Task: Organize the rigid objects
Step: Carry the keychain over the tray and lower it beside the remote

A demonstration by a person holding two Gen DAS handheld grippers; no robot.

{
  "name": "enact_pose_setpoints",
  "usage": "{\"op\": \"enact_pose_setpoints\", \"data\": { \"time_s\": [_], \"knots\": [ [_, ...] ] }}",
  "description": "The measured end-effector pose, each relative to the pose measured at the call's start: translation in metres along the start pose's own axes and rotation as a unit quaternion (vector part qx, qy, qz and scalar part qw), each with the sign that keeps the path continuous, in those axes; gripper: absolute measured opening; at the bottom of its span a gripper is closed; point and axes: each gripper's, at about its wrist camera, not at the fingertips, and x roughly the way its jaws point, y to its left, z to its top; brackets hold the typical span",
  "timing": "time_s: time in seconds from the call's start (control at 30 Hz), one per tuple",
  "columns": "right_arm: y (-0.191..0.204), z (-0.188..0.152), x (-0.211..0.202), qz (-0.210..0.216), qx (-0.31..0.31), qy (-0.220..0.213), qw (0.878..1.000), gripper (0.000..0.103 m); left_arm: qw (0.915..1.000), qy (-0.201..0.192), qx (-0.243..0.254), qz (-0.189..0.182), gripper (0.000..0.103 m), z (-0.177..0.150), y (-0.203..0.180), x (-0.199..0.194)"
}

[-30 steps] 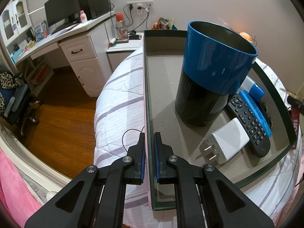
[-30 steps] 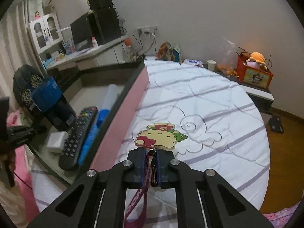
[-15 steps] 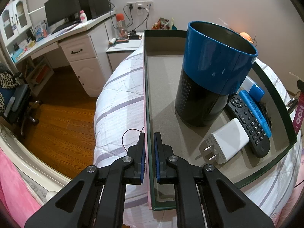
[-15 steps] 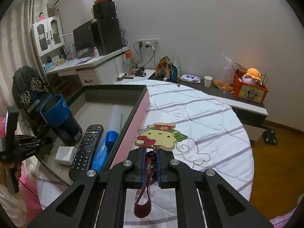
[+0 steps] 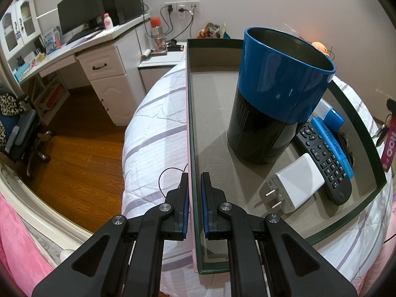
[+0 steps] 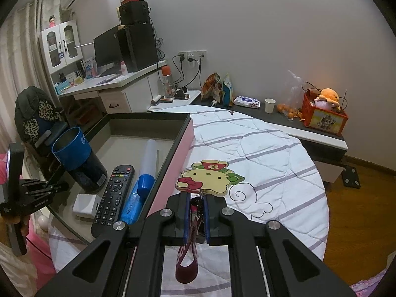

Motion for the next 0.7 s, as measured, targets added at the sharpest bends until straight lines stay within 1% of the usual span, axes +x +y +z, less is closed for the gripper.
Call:
{"op": "enact_pose_setpoints", "data": {
  "time_s": [0.1,0.23,0.33,0.43,0.57,0.7],
  "knots": [
    [0.003,0.008,-0.004,-0.004,-0.006,-0.008,1.000,0.008,1.0000,0.000,0.000,0.000,0.007,0.000,0.000,0.000],
    [0.014,0.029,-0.010,-0.003,-0.019,-0.027,0.999,0.008,1.0000,-0.001,0.000,0.000,0.007,0.000,0.000,0.000],
    [0.030,0.046,-0.013,0.009,-0.038,-0.040,0.998,0.008,1.0000,-0.001,0.000,-0.003,0.007,0.001,-0.001,0.001],
    [0.053,0.056,-0.015,0.031,-0.060,-0.049,0.997,0.008,1.0000,0.000,0.001,-0.002,0.007,0.001,-0.001,0.001],
    [0.087,0.059,-0.011,0.077,-0.089,-0.045,0.992,0.008,1.0000,-0.001,0.002,-0.004,0.008,0.002,-0.001,0.001],
    [0.107,0.059,0.009,0.084,-0.110,-0.023,0.990,0.008,1.0000,-0.001,0.003,-0.006,0.008,0.002,0.000,0.001]
  ]
}}
